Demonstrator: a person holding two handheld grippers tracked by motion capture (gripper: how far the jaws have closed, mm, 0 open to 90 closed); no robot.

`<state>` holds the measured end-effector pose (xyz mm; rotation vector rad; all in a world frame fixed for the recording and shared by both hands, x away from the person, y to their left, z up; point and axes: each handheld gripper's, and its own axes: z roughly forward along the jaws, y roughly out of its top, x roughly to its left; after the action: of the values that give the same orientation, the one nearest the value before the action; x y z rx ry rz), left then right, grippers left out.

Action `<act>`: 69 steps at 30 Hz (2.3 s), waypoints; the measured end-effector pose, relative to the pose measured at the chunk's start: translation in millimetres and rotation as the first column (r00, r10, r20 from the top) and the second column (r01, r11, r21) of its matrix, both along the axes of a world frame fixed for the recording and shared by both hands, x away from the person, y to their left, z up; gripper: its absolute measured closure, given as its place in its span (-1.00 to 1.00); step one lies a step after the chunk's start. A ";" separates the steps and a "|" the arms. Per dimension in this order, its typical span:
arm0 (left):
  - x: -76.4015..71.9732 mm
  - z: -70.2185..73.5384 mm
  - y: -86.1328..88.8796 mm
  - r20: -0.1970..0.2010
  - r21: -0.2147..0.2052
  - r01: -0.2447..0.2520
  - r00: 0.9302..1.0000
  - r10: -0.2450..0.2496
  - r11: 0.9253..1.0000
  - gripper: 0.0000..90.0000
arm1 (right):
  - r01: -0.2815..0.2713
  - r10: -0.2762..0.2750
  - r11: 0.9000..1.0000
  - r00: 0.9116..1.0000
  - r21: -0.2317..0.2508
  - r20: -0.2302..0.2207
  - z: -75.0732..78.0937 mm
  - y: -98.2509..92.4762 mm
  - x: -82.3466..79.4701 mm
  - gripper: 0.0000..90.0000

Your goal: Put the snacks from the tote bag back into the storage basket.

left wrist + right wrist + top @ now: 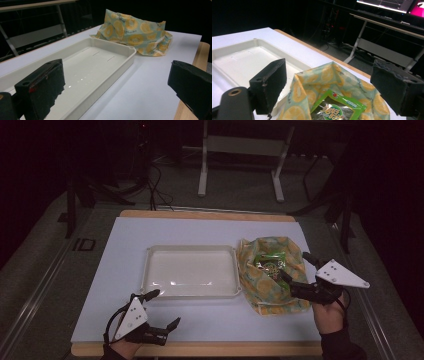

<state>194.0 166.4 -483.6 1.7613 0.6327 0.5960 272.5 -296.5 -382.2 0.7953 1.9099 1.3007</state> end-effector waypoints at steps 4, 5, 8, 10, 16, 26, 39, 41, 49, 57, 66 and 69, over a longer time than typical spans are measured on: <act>0.0 -0.2 -0.5 0.000 0.003 0.003 1.000 -0.003 1.000 -0.97 | 0.004 -0.004 1.000 1.000 0.012 -0.013 2.0 -2.0 7.7 -0.70; 0.1 -0.3 -0.6 -0.001 0.004 0.004 1.000 -0.004 1.000 -0.97 | 0.002 -0.002 1.000 1.000 0.018 -0.017 2.2 -2.4 9.6 -0.70; 0.2 -0.5 -1.0 -0.003 0.004 0.004 1.000 -0.004 1.000 -0.97 | 0.002 -0.001 1.000 1.000 0.025 -0.031 2.5 -3.5 13.5 -0.71; 0.4 -0.7 -1.2 -0.001 0.004 0.004 1.000 -0.004 1.000 -0.97 | 0.016 -0.015 1.000 0.998 0.017 -0.054 1.7 -4.3 20.5 -0.71; 0.7 -0.9 -1.3 -0.002 0.009 0.003 1.000 -0.003 1.000 -0.97 | 0.018 -0.014 0.999 0.997 0.048 -0.072 -1.1 -8.2 32.1 -0.72; 0.8 -1.1 -1.5 -0.004 0.012 0.005 1.000 -0.005 1.000 -0.97 | 0.080 -0.073 0.996 0.988 0.046 -0.135 -9.6 -17.7 56.0 -0.72; 1.0 -1.5 -2.2 -0.003 0.019 0.006 1.000 -0.006 1.000 -0.97 | 0.102 -0.086 0.994 0.953 0.038 -0.291 -36.3 -26.1 84.3 -0.65; 0.8 -1.5 -2.2 -0.003 0.019 0.006 1.000 -0.006 1.000 -0.97 | 0.101 -0.087 0.994 0.945 0.030 -0.315 -42.8 -26.5 87.1 -0.62; 1.3 -2.1 -3.4 -0.004 0.027 0.010 1.000 -0.010 1.000 -0.97 | 0.099 -0.094 0.995 0.926 -0.005 -0.366 -57.3 -25.9 93.5 -0.43; 1.1 -2.8 -4.7 -0.005 0.039 0.014 1.000 -0.014 0.999 -0.97 | 0.103 -0.118 0.993 0.877 -0.059 -0.465 -69.3 -25.3 103.0 -0.14; 1.1 -3.3 -5.7 -0.005 0.048 0.018 1.000 -0.018 0.999 -0.97 | 0.144 -0.138 0.989 0.810 -0.035 -0.569 -77.8 -34.3 111.8 -0.11; 1.0 -3.4 -5.9 -0.004 0.050 0.019 1.000 -0.019 0.999 -0.97 | 0.146 -0.140 0.989 0.795 -0.037 -0.591 -80.0 -36.0 114.3 0.00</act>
<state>195.0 160.5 -487.0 1.8136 0.6073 0.6004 386.8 -332.6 -462.2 1.4588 2.2546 1.0354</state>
